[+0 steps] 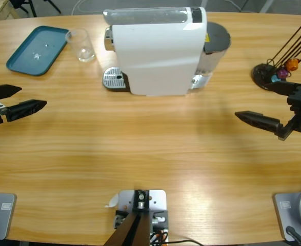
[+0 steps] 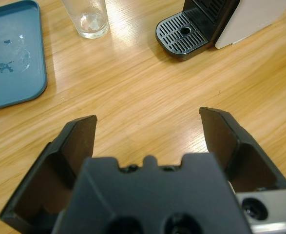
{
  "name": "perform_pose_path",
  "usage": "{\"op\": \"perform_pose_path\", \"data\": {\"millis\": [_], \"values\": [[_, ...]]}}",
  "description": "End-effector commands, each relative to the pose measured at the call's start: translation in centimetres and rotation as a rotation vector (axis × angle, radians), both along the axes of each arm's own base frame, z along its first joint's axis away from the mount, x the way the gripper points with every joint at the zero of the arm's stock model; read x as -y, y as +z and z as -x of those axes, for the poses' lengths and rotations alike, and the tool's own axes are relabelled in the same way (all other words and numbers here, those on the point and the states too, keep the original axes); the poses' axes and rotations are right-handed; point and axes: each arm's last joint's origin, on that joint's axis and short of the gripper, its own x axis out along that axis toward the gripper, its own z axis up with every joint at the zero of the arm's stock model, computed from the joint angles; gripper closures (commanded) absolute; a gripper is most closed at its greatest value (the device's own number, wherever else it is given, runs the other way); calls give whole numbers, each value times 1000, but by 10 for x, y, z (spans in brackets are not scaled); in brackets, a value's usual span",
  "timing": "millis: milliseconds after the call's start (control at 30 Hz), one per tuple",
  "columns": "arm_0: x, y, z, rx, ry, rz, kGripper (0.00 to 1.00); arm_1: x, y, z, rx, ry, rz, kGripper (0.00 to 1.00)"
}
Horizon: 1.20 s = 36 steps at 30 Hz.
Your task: Pour coffee
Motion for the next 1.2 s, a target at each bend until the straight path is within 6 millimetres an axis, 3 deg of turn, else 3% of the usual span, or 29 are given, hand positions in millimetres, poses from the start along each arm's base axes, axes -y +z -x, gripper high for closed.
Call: {"op": "perform_pose_path", "data": {"millis": [33,267,367,500,567,633,767,900,1200], "values": [[3,-9,0,-46,-7,-18,92,4,-5,4,-7,11,8,0],[8,-2,-6,-74,9,-2,96,6,-3,7,4,16,-6,0],[13,29,-11,-95,17,20,96,6,-3,7,4,17,-6,0],[34,99,-28,-104,-38,120,108,6,-3,7,7,21,-12,0],[45,111,-36,-171,-35,220,116,6,-2,8,9,21,-14,0],[52,110,-49,-263,-33,319,178,7,-2,9,12,21,-17,0],[61,98,-84,-472,-20,519,174,8,-1,10,20,20,-21,0],[73,91,-105,-591,72,655,174,9,0,11,25,20,-25,0],[97,96,-141,-664,127,748,174,11,1,13,34,20,-32,0]]}}
